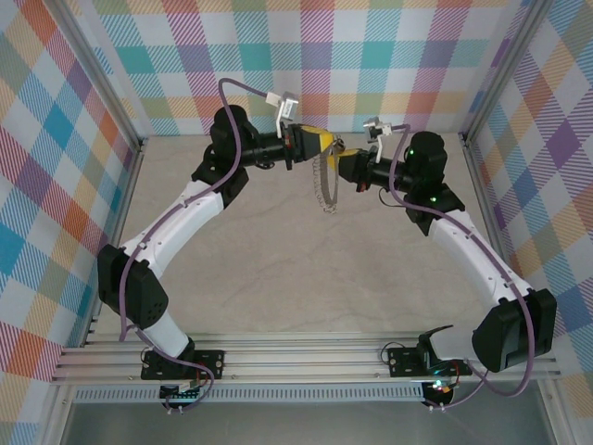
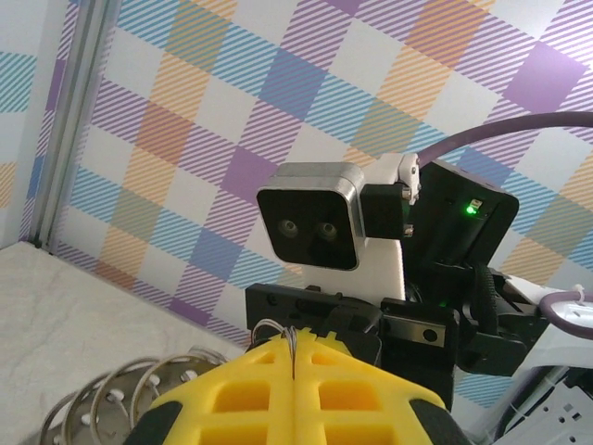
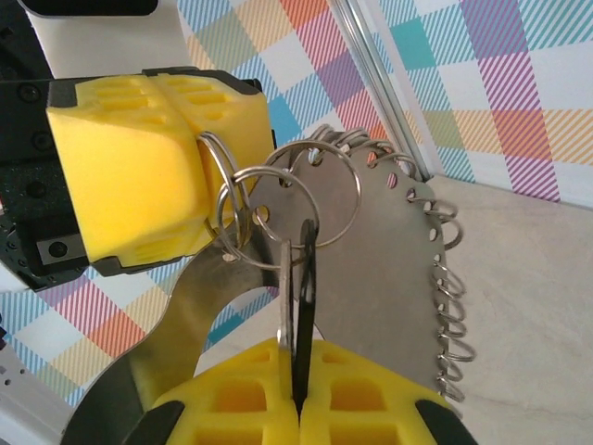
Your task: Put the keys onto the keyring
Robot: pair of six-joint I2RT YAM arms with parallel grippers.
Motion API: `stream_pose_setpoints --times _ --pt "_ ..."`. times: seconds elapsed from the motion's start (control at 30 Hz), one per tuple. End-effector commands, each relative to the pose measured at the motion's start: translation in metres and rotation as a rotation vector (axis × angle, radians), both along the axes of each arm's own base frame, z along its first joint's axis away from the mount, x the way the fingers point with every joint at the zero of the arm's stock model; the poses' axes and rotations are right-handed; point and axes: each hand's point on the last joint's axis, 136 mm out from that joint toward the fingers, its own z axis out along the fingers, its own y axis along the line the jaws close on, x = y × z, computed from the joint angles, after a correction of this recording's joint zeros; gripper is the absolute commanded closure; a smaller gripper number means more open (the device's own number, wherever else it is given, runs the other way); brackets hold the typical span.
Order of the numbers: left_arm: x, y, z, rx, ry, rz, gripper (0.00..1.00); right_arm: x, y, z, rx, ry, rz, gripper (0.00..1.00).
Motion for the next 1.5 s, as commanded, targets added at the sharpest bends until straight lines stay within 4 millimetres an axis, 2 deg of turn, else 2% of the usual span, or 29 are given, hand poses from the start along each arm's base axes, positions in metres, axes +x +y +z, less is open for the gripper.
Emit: stream_pose_setpoints --times 0.0,0.3,0.6,0.7,0.73,0.83,0.97,1.1,1.3,1.47 --pt "-0.016 0.008 0.033 -0.06 -0.109 0.024 1.0 -0.016 0.005 0.008 -0.004 -0.042 0.046 1.0" --pt "-0.017 0.012 0.04 -0.094 -0.114 0.042 1.0 -0.038 0.032 -0.007 -0.049 -0.007 0.146 1.0" --pt "-0.017 0.014 0.036 -0.094 -0.104 0.052 1.0 -0.039 0.033 -0.008 -0.065 0.004 0.148 1.0" --pt "-0.018 0.015 0.037 -0.106 -0.105 0.061 1.0 -0.038 0.028 -0.007 -0.074 0.001 0.115 0.72" --pt "-0.017 0.016 0.037 -0.111 -0.102 0.065 1.0 -0.039 0.024 -0.007 -0.075 -0.002 0.103 0.66" --pt "-0.018 0.018 0.04 -0.14 -0.1 0.074 1.0 -0.042 0.011 -0.001 -0.073 -0.012 0.069 0.58" --pt "-0.02 0.023 0.046 -0.204 -0.094 0.077 1.0 -0.052 -0.008 0.01 -0.061 -0.039 0.014 0.57" --pt "-0.02 0.024 0.05 -0.264 -0.074 0.065 1.0 -0.053 -0.024 0.034 -0.016 -0.095 -0.063 0.57" --pt "-0.019 0.027 0.053 -0.326 -0.049 0.057 1.0 -0.032 -0.025 0.079 0.115 -0.139 -0.117 0.6" --pt "-0.019 0.027 0.05 -0.332 -0.039 0.056 1.0 -0.011 -0.018 0.098 0.202 -0.117 -0.106 0.59"
